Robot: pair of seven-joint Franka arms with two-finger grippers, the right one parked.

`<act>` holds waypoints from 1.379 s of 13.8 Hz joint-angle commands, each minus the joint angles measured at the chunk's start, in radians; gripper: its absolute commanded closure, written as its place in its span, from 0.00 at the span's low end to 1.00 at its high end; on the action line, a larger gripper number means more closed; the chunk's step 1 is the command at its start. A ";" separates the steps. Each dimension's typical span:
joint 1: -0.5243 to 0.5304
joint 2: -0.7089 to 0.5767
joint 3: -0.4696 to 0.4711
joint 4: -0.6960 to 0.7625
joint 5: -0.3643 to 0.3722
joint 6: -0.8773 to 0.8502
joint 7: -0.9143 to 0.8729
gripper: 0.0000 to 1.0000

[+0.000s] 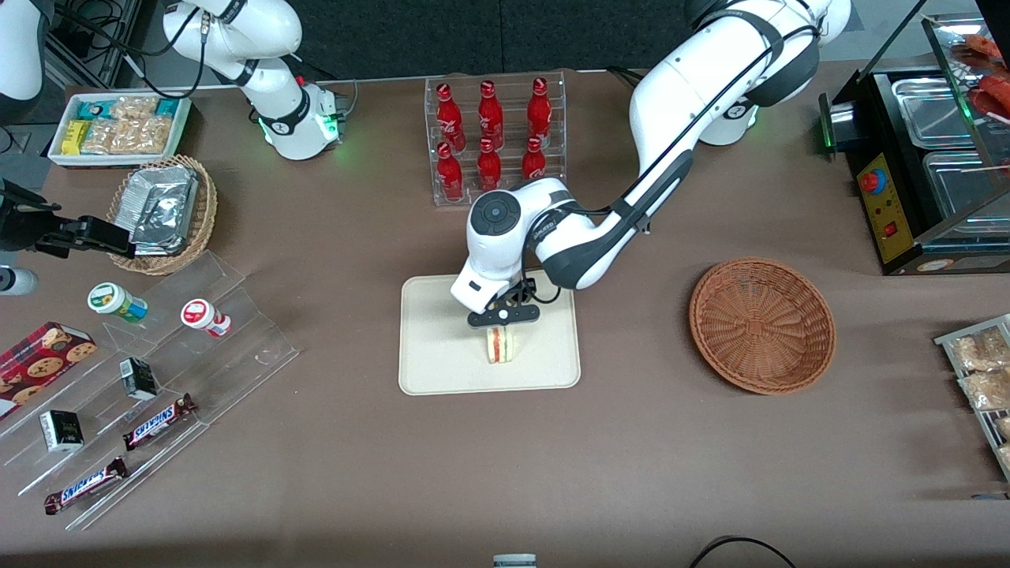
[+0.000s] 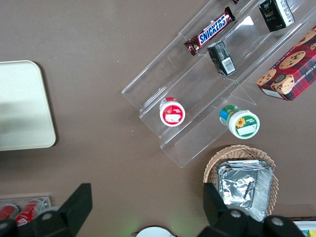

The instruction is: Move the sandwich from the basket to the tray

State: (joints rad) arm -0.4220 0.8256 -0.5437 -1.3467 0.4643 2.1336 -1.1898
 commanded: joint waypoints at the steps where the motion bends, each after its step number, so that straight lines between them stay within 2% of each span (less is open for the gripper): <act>1: 0.003 -0.155 0.007 0.001 -0.064 -0.136 -0.071 0.00; 7: 0.187 -0.416 0.005 -0.009 -0.182 -0.392 -0.085 0.00; 12: 0.307 -0.502 0.004 -0.011 -0.194 -0.507 -0.073 0.00; 14: 0.374 -0.542 0.002 -0.009 -0.241 -0.514 0.029 0.00; 17: 0.501 -0.609 0.005 -0.009 -0.335 -0.645 0.310 0.00; 19: 0.567 -0.638 0.004 -0.022 -0.345 -0.691 0.425 0.00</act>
State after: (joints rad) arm 0.0890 0.2450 -0.5347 -1.3212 0.1487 1.4758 -0.8668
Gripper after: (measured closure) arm 0.000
